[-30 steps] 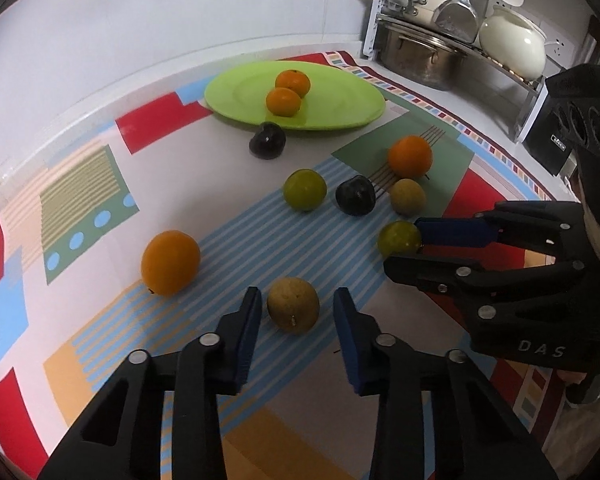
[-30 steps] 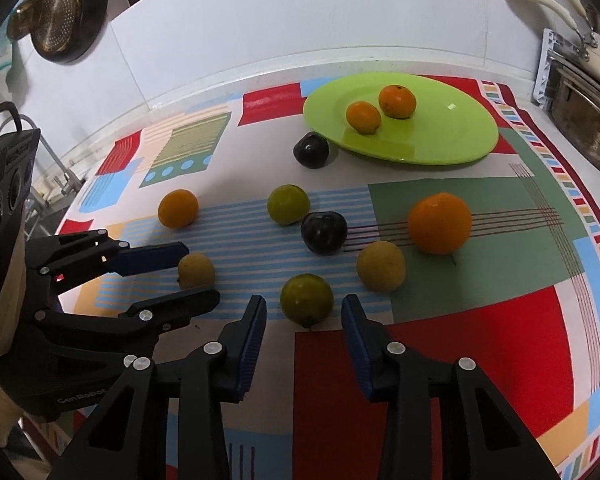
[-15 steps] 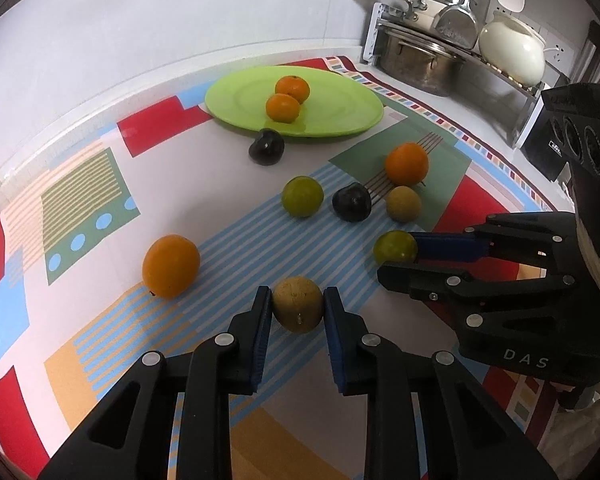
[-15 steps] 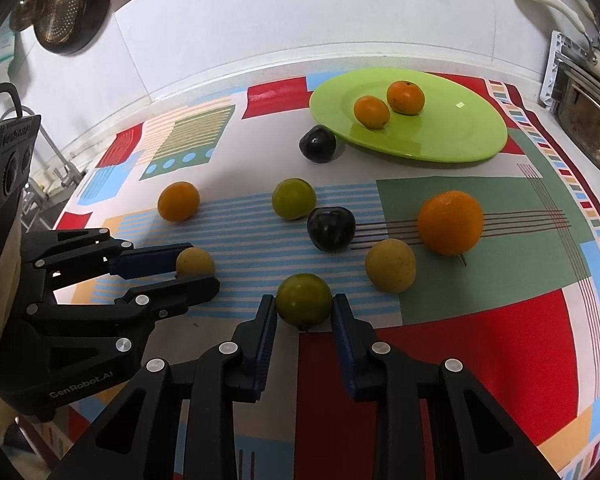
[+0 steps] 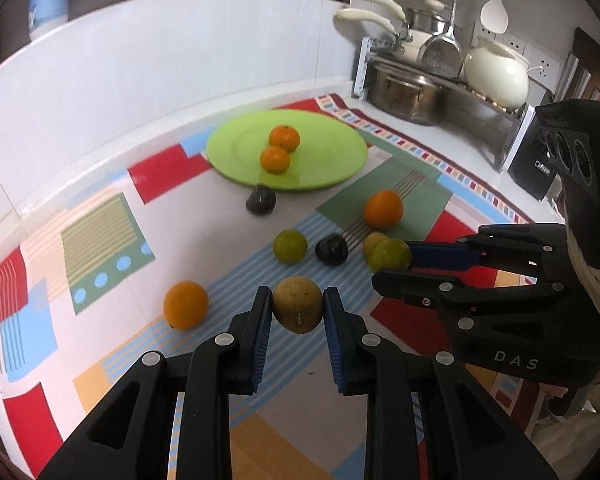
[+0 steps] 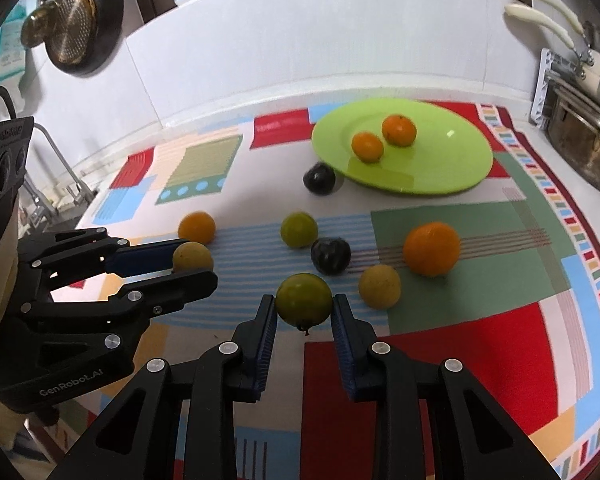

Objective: Organize fruits
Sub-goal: 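Carry the kiwi and lime over the plate with both tools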

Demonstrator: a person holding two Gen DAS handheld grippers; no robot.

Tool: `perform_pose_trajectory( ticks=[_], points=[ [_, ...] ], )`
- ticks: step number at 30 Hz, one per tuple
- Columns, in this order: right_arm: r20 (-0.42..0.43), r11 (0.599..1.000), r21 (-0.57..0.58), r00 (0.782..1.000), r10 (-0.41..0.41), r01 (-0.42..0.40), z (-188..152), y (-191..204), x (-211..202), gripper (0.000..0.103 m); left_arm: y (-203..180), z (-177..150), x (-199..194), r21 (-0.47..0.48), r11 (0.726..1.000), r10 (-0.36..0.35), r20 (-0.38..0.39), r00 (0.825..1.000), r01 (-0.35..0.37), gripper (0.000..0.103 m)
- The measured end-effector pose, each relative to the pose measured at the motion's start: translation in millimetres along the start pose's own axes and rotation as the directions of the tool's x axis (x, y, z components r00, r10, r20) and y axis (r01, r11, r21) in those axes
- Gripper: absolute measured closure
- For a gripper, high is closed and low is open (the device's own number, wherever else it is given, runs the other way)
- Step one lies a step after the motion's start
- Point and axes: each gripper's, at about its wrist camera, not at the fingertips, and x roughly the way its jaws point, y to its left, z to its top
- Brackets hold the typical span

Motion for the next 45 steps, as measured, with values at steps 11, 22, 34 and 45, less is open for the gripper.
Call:
perform_pose_trajectory(
  ticks=[11, 22, 34, 45],
  points=[
    [0.098, 1.0, -0.009, 0.995, -0.028, 0.029, 27, -3, -27, 0.074, -6, 36, -15, 0.04, 0.999, 0.02, 0.088, 0.996, -0.023, 0.077],
    [0.162, 0.999, 0.015, 0.985, -0.054, 0.053, 66, -24, -33, 0.074, 0, 86, -5, 0.065, 0.998, 0.009, 0.139, 0.99, -0.018, 0.077],
    [0.167, 0.995, 0.019, 0.98, -0.104, 0.102, 111, -48, -11, 0.074, 16, 133, 35, 0.092, 0.995, 0.013, 0.118, 0.993, -0.024, 0.077],
    [0.09, 0.991, 0.017, 0.987, -0.131, 0.13, 131, -66, 35, 0.074, 40, 150, 96, 0.078, 0.997, 0.013, 0.035, 0.999, -0.016, 0.077]
  ],
)
